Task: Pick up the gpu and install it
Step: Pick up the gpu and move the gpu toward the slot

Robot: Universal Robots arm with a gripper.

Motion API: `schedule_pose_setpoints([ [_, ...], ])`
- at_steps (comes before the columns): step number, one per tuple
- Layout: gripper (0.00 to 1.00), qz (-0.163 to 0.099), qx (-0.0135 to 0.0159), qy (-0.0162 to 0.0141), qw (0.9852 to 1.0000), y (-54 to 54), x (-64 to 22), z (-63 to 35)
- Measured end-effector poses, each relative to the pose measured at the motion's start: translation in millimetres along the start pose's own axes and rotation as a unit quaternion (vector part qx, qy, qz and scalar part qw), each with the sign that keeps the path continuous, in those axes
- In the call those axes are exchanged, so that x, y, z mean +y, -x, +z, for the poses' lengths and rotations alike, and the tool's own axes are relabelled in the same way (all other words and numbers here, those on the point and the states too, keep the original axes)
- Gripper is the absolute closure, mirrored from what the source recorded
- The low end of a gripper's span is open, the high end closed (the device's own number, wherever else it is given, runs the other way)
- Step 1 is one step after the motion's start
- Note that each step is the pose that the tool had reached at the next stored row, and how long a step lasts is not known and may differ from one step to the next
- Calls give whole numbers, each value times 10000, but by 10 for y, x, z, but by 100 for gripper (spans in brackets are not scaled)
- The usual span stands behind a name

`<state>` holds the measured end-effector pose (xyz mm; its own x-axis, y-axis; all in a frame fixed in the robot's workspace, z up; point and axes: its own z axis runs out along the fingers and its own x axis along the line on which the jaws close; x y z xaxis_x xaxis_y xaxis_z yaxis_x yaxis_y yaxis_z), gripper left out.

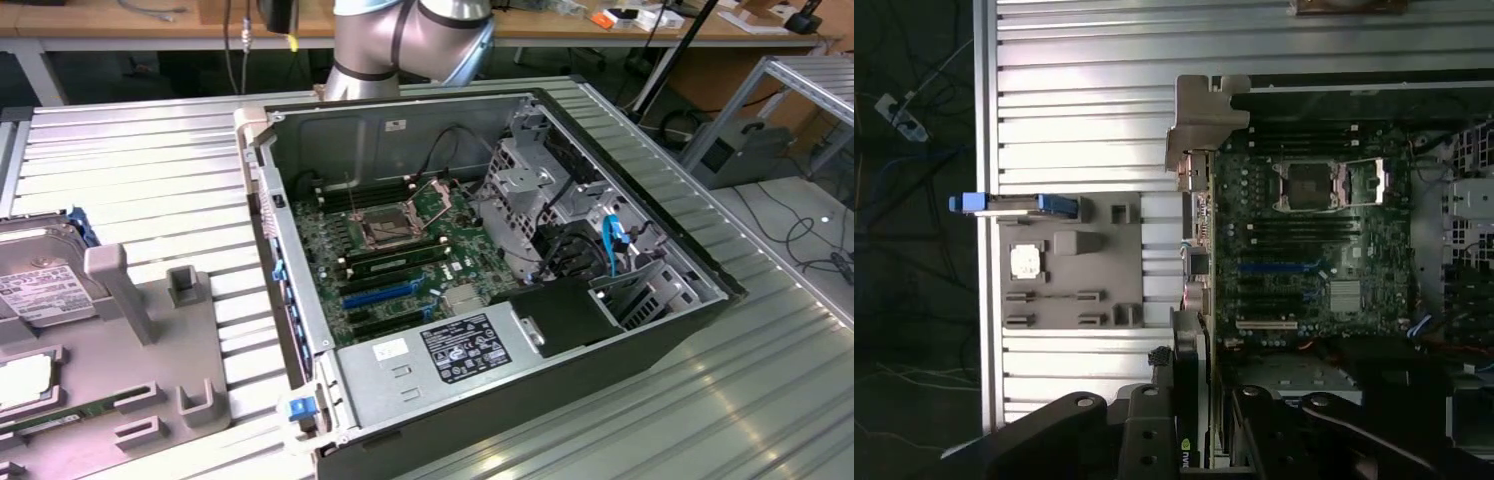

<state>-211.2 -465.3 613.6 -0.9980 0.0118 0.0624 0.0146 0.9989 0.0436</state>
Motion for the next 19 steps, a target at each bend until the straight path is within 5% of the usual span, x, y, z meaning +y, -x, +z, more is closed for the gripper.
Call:
schedule_pose_setpoints([
  [6, 73, 0, 8, -7, 10000, 349, 2, 50],
  [12, 73, 2, 12, -7, 10000, 410, 2, 78],
  [19, 73, 3, 60, -8, 10000, 916, 9, 226],
])
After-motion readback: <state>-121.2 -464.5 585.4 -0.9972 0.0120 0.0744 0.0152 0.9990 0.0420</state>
